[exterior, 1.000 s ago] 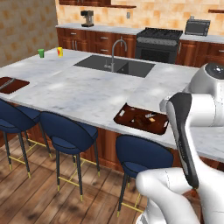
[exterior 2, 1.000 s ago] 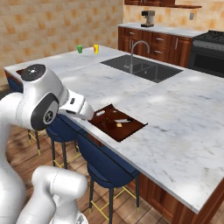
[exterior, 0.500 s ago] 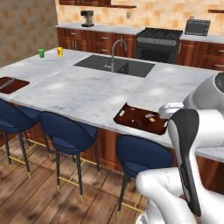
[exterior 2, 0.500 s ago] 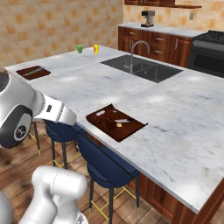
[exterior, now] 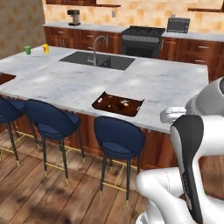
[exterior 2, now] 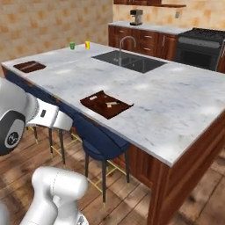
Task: Gather the potato and garlic from the fridge and place them on a tray on the dining counter. Then gather the steak and chicken drumstick from the fridge and place them on the other tray.
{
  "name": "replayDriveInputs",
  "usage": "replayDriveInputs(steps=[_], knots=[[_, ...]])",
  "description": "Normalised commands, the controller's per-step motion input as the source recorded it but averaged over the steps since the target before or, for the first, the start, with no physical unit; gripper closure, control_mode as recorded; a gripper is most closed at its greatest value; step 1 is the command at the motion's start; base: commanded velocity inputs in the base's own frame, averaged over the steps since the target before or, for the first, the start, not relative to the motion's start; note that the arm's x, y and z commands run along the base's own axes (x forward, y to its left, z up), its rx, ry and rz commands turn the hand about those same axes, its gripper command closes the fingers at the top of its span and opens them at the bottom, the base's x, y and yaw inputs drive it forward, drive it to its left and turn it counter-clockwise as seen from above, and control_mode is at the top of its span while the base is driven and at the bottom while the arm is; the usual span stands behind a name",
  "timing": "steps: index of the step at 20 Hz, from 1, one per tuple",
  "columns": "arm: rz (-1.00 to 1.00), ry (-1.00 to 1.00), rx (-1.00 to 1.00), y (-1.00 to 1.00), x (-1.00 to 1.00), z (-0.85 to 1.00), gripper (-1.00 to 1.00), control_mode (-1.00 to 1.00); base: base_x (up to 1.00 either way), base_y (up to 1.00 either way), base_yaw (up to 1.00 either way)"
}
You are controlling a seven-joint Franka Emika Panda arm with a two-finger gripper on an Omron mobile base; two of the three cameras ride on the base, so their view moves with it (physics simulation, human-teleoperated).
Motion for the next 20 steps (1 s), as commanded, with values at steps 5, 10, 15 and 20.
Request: replayDriveInputs(steps=[5, 10, 15, 20], knots=[[0.0, 0.0, 0.0, 0.0, 0.0, 0.0, -1.0, 1.0, -0.47, -0.71, -0.67], [0.0, 0.0, 0.0, 0.0, 0.0, 0.0, -1.0, 1.0, 0.0, -0.64, -0.84], [0.0, 0.0, 0.0, 0.0, 0.0, 0.0, -1.0, 1.0, 0.46, -0.86, -0.41], [0.0, 0.0, 0.0, 0.0, 0.0, 0.0, -1.0, 1.0, 0.93, -0.51, -0.02]])
